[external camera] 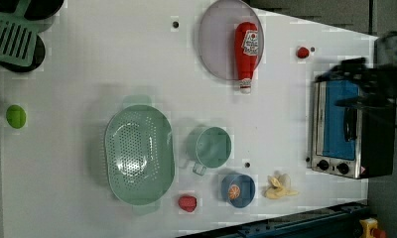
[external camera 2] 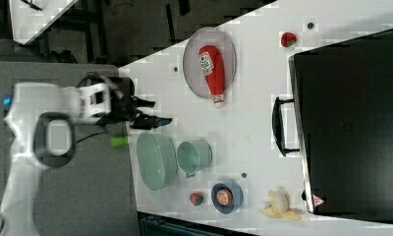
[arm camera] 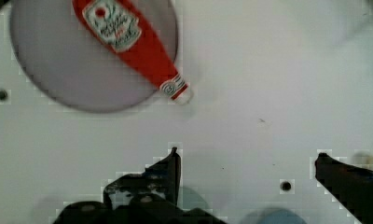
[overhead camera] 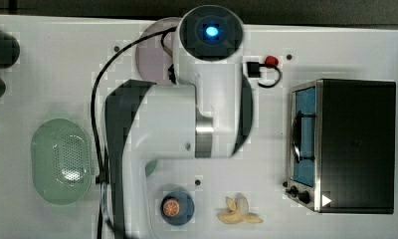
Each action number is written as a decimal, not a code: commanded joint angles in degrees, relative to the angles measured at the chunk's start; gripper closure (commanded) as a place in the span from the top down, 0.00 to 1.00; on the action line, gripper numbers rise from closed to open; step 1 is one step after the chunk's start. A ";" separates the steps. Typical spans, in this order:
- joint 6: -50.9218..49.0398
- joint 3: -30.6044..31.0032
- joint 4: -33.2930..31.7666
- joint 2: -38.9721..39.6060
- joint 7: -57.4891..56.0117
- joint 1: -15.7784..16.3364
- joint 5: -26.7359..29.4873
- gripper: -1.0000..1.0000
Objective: Pick ketchup from plate and place it on table.
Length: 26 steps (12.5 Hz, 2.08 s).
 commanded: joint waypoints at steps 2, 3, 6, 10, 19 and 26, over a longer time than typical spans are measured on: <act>6.18 0.05 -0.18 5.63 -17.27 1.04 0.33 1.00; 8.57 0.05 0.11 7.56 -20.32 1.06 0.11 1.00; 14.34 0.05 1.13 13.24 -27.46 1.16 -1.82 1.00; 20.32 0.05 3.96 21.35 -28.02 2.40 -4.64 1.00; 31.22 -0.65 12.44 35.70 -28.38 4.18 -8.14 1.00; 37.35 -0.53 13.80 38.86 -28.27 4.54 -8.97 0.60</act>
